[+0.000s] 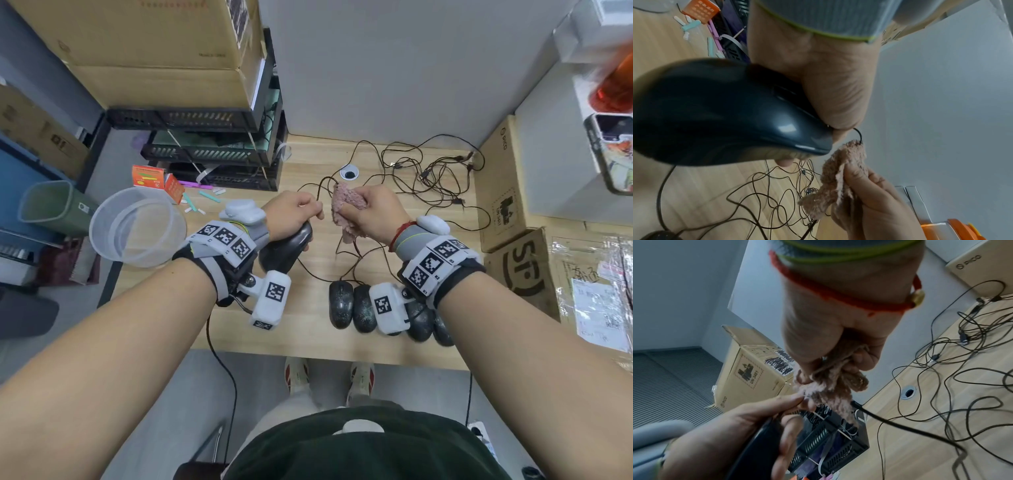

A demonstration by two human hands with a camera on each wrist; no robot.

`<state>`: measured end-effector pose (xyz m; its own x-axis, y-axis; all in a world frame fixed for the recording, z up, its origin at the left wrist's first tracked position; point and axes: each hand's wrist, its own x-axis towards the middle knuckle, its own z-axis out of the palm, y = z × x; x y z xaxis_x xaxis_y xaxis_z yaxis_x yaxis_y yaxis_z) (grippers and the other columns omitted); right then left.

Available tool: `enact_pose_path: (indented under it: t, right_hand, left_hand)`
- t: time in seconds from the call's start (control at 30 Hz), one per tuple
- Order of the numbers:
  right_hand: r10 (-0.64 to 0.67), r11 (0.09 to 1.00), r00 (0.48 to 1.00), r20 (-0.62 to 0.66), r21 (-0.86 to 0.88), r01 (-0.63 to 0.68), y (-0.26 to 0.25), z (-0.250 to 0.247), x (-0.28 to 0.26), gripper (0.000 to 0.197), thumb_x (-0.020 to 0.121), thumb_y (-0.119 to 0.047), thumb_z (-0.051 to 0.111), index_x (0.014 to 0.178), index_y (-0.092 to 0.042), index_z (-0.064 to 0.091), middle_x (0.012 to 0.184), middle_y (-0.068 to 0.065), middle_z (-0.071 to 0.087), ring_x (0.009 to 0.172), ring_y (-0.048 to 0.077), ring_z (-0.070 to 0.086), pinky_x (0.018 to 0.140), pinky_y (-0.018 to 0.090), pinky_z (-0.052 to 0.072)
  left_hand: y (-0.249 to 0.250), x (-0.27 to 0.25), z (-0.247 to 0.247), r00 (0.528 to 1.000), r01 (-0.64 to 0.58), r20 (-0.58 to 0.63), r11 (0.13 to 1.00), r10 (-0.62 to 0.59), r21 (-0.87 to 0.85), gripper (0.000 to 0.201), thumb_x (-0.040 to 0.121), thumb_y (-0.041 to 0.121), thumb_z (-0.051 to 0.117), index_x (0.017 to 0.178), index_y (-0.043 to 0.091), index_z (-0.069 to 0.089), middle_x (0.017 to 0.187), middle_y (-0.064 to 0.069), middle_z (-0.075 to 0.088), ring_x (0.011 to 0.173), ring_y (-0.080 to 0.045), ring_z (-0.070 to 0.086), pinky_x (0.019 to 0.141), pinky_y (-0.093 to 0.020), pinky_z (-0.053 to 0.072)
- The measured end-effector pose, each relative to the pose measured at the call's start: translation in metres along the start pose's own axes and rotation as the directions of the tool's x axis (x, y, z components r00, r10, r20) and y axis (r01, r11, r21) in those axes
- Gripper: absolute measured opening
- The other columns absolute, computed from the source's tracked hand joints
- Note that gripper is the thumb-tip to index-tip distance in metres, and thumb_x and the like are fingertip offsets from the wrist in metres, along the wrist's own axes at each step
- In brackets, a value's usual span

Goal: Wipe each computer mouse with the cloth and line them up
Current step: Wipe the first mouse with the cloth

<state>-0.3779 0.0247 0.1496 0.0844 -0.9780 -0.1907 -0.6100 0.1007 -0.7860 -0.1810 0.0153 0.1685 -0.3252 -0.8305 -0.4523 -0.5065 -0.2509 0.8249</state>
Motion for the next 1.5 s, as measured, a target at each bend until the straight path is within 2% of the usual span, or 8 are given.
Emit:
enact_pose_path:
  t: [0.4,0.63,0.97,1.03,1.1,1.2,1.37,1.5]
  right_hand:
    - [-0.001,0.991,0.988,0.155,-0.132,0.022,-0.009,0.012,-0.007,0.031,0.087,-0.035,0.057,0.067,-0.013,0.066,0.053,0.004,0.068,0.055,0.019,0.069,0.062,0.04,0.059]
    - [0.194,0.974,0.976,0.098,-0.135,-0.18,0.019,0.006,-0.015,0.031,0.086,-0.03,0.054,0.06,-0.018,0.065,0.049,-0.003,0.065,0.049,0.014,0.066,0.059,0.03,0.056]
    - [0.439,0.883,0.897,-0.051,-0.158,-0.442,0.069,-0.015,-0.027,0.02,0.084,-0.021,0.058,0.067,-0.014,0.067,0.056,0.0,0.07,0.057,0.017,0.071,0.057,0.03,0.059]
    - [0.41,0.912,0.901,-0.141,0.036,-0.409,0.059,-0.019,-0.025,0.031,0.091,-0.03,0.057,0.069,-0.012,0.069,0.062,0.009,0.072,0.06,0.024,0.073,0.063,0.042,0.062]
    - [0.36,0.926,0.92,-0.158,0.183,-0.331,0.033,-0.021,-0.024,0.032,0.096,-0.026,0.058,0.074,-0.006,0.068,0.063,0.011,0.07,0.059,0.023,0.073,0.05,0.028,0.057]
    - [0.201,0.937,0.978,-0.053,0.301,-0.176,-0.01,-0.02,-0.02,0.025,0.097,-0.01,0.057,0.072,-0.006,0.06,0.06,0.011,0.063,0.053,0.017,0.071,0.04,0.019,0.047]
    - [0.08,0.996,0.988,0.134,0.024,-0.084,-0.027,-0.002,-0.011,0.027,0.088,-0.034,0.056,0.069,-0.017,0.066,0.061,0.003,0.072,0.06,0.017,0.073,0.069,0.047,0.061]
    - [0.074,0.988,0.987,0.14,-0.143,-0.054,-0.028,0.003,-0.015,0.024,0.084,-0.036,0.054,0.071,-0.019,0.065,0.056,-0.006,0.07,0.064,0.011,0.071,0.071,0.041,0.06]
  left_hand:
    - [0.022,-0.001,-0.005,0.98,-0.181,-0.121,0.954,0.156,-0.239,0.027,0.107,0.027,0.047,0.09,0.016,0.064,0.064,-0.019,0.06,0.047,-0.027,0.063,0.052,-0.028,0.052]
    - [0.017,-0.001,-0.015,0.984,-0.122,-0.156,0.956,0.081,-0.268,0.029,0.105,0.026,0.051,0.083,0.009,0.06,0.061,-0.009,0.06,0.048,-0.025,0.063,0.071,-0.053,0.057]
    - [0.009,0.004,-0.058,0.924,-0.123,-0.383,0.938,-0.011,-0.324,0.032,0.103,0.03,0.052,0.075,0.015,0.058,0.065,-0.009,0.054,0.048,-0.024,0.064,0.068,-0.043,0.056]
    - [0.006,0.004,-0.051,0.927,-0.125,-0.373,0.972,0.043,-0.197,0.031,0.104,0.029,0.051,0.078,0.013,0.058,0.071,-0.017,0.057,0.045,-0.02,0.065,0.057,-0.032,0.054]
    - [0.003,0.005,-0.037,0.94,-0.115,-0.326,0.993,0.102,-0.019,0.03,0.104,0.027,0.051,0.079,0.013,0.06,0.075,-0.02,0.062,0.047,-0.018,0.068,0.05,-0.024,0.05]
    - [0.002,0.007,-0.013,0.978,-0.098,-0.179,0.994,0.104,0.043,0.031,0.102,0.038,0.052,0.08,0.02,0.065,0.071,-0.02,0.069,0.058,-0.028,0.071,0.07,-0.037,0.057]
    - [0.019,0.006,0.007,0.974,-0.143,-0.178,0.99,0.142,0.009,0.052,0.1,0.049,0.053,0.082,0.003,0.069,0.057,-0.009,0.068,0.054,-0.023,0.07,0.058,-0.024,0.052]
    - [0.018,0.007,0.01,0.957,-0.179,-0.234,0.984,0.17,-0.018,0.034,0.103,0.034,0.055,0.095,0.009,0.078,0.053,-0.001,0.066,0.046,-0.015,0.065,0.056,-0.021,0.049]
